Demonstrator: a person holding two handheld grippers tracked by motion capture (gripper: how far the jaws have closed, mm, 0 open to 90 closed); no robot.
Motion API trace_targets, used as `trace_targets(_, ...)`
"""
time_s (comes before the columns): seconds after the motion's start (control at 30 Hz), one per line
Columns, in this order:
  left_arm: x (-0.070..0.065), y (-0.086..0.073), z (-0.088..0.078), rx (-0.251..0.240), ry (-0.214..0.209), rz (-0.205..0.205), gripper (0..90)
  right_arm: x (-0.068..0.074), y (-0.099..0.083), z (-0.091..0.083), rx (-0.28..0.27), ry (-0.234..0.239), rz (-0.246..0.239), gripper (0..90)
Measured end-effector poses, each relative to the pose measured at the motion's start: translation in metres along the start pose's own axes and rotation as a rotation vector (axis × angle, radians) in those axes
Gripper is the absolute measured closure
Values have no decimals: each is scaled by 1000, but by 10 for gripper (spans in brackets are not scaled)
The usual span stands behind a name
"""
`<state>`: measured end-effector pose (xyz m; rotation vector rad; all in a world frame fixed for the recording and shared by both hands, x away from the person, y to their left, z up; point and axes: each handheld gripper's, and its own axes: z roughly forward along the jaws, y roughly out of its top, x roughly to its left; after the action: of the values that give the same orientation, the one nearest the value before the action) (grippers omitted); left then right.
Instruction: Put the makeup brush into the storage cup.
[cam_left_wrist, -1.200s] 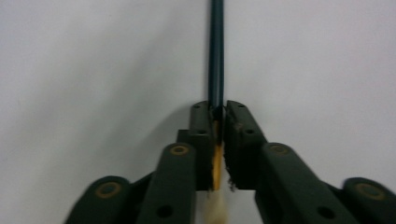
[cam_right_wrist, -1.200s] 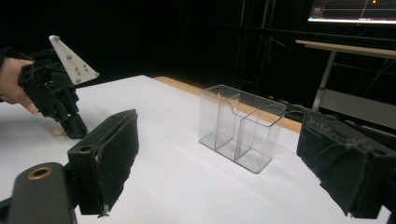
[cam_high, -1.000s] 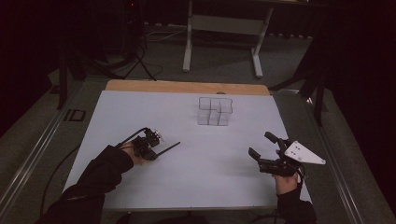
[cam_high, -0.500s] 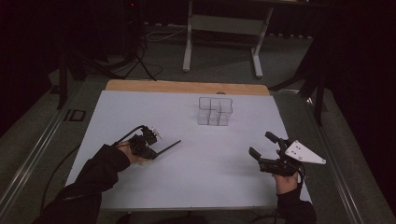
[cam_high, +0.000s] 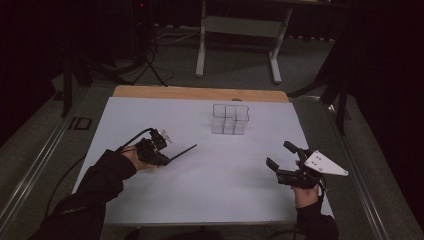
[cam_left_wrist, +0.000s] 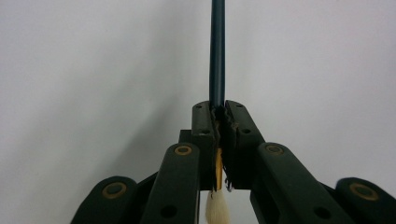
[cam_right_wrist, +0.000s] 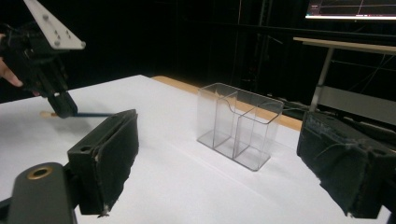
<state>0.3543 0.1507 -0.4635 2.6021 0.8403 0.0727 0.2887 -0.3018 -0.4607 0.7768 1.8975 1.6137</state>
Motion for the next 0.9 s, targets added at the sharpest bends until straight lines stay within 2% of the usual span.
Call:
trace_targets(0.07, 0, 2, -3, -8, 7, -7, 842, 0, 0, 1, 2, 2, 0, 125)
trace_targets(0.1, 0, 3, -5, -9, 29, -16, 842, 0, 0, 1, 5, 4, 0, 125)
trace_targets(0.2, -1, 5, -11, -26, 24, -27, 842, 1, -1, 3, 9, 12, 3, 125)
trace_targets(0.37, -4, 12, -19, -38, 14, 12, 842, 3, -1, 5, 20, 26, -7, 125)
trace_targets(0.43, -6, 15, -21, -30, 4, 44, 842, 4, -1, 6, 24, 36, -11, 125)
trace_targets(0.47, -6, 16, -22, -33, -7, 38, 842, 4, -1, 7, 26, 37, -12, 125)
trace_targets(0.6, -10, 22, -24, -29, -30, 79, 842, 8, 2, 9, 46, 52, -21, 125)
trace_targets(0.73, -14, 29, -25, -23, -49, 107, 841, 12, 6, 16, 78, 72, -37, 124)
trace_targets(0.77, -15, 31, -25, -21, -50, 125, 842, 14, 7, 18, 93, 73, -45, 124)
trace_targets(0.83, -17, 35, -26, -23, -69, 128, 842, 17, 10, 24, 128, 73, -79, 125)
trace_targets(0.9, -20, 40, -26, -20, -64, 140, 841, 20, 14, 28, 129, 115, -83, 127)
